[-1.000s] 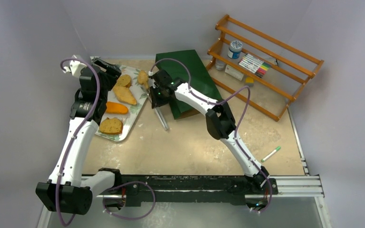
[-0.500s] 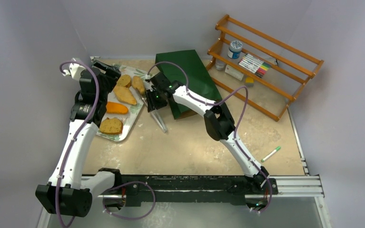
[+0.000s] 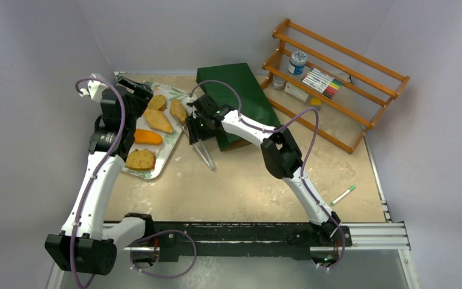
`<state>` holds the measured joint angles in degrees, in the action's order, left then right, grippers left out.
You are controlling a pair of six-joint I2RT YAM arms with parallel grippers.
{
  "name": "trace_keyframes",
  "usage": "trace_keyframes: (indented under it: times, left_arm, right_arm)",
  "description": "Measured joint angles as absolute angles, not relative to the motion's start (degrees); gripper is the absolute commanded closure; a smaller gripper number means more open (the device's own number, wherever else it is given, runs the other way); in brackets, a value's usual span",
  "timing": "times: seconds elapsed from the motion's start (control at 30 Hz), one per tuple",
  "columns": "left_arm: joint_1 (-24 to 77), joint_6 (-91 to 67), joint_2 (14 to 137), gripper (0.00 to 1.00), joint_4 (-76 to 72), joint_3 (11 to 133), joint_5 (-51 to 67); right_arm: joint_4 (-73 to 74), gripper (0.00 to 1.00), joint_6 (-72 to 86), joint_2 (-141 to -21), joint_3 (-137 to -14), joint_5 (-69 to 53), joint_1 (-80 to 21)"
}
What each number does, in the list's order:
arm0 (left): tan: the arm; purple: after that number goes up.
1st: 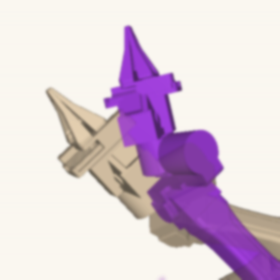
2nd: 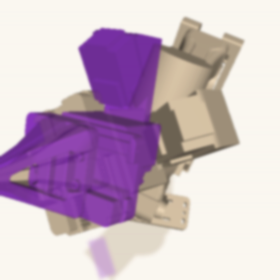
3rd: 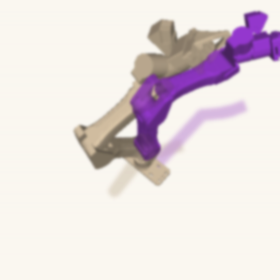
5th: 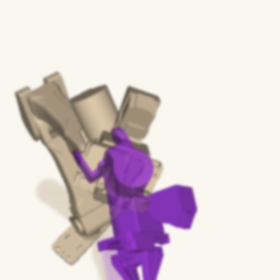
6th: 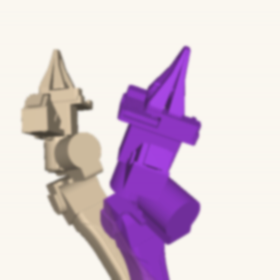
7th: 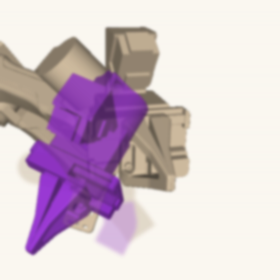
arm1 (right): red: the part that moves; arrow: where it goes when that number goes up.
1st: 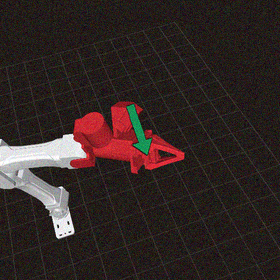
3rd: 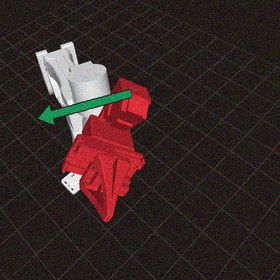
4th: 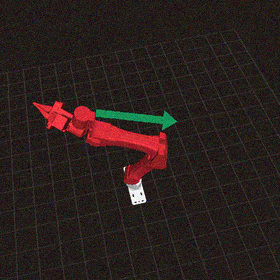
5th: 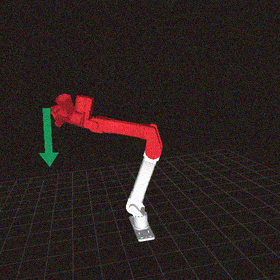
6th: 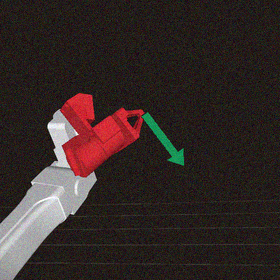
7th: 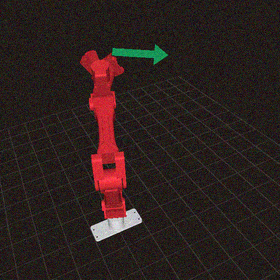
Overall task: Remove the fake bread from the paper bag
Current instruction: Place the fake bread in the container, then place the clamp at the center of the board.
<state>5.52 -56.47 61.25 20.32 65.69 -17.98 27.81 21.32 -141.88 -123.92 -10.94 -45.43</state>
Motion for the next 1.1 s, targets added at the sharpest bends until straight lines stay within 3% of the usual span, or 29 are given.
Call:
trace_keyframes:
  times: [0.37,0.73,1.1]
  left_arm:
    - [5.52,-56.62,61.28,0.33,20.38,65.69,-17.41]
    - [5.52,-57.01,61.28,0.33,20.75,65.78,-17.32]
    - [5.52,-57.01,61.25,0.33,21.63,66.32,-16.69]
  right_arm:
    - [25.63,0.47,21.37,-138.23,-116.66,-9.89,-46.17]
    - [23.16,0.53,22.06,-130.34,-104.66,-6.83,-49.69]
    - [21.17,0.69,27.24,-108.64,-83.66,-0.36,-57.52]
